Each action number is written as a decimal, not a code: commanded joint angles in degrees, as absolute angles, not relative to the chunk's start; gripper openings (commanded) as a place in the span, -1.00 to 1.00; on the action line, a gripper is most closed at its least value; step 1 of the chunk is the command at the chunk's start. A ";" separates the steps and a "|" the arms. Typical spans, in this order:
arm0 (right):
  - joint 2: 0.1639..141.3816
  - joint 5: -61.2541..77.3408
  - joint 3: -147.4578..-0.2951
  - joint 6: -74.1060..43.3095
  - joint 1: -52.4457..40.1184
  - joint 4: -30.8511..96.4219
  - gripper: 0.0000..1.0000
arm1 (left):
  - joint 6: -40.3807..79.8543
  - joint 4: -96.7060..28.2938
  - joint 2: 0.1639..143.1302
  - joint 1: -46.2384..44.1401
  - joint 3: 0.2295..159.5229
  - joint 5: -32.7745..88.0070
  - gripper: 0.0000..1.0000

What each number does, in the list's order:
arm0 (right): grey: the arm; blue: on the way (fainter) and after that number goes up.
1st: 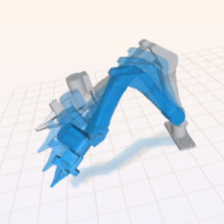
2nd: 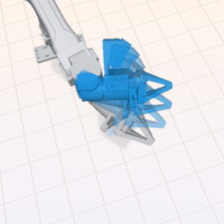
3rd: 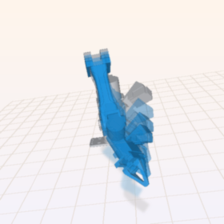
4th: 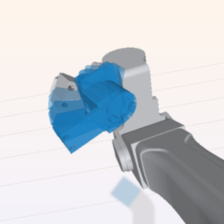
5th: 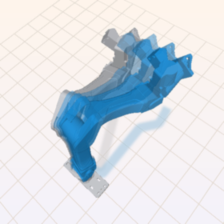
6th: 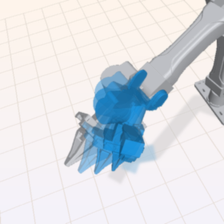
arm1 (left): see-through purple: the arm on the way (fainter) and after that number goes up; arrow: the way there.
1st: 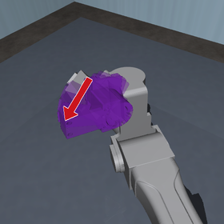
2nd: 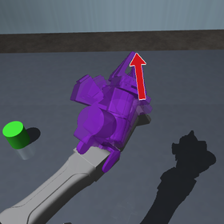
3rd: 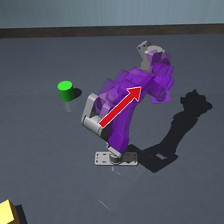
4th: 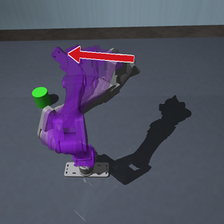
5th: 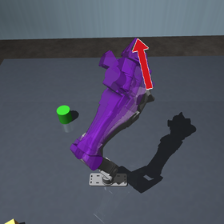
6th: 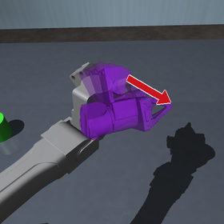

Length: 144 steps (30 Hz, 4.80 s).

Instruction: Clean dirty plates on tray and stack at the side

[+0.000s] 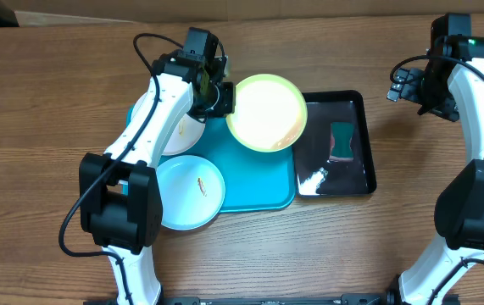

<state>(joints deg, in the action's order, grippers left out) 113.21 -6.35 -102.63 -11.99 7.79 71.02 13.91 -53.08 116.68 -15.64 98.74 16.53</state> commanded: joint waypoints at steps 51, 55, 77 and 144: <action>113.06 -6.39 -102.80 -12.45 7.90 70.81 1.00 | 23.44 -60.49 117.21 -25.30 111.85 5.21 -0.92; 113.06 -6.39 -102.80 -12.45 7.90 70.81 1.00 | 24.91 -67.07 117.21 -26.33 117.32 6.79 -0.92; 113.06 -6.39 -102.80 -12.45 7.90 70.81 1.00 | 23.77 -69.34 117.25 -39.51 119.90 -24.23 -0.92; 113.06 -6.37 -102.80 -12.45 7.90 70.81 1.00 | 18.44 -71.53 117.34 -31.73 118.43 12.97 -0.92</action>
<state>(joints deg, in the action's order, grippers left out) 113.21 -6.22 -102.63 -12.03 7.77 71.09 25.74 -70.89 117.08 -39.75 118.54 -14.48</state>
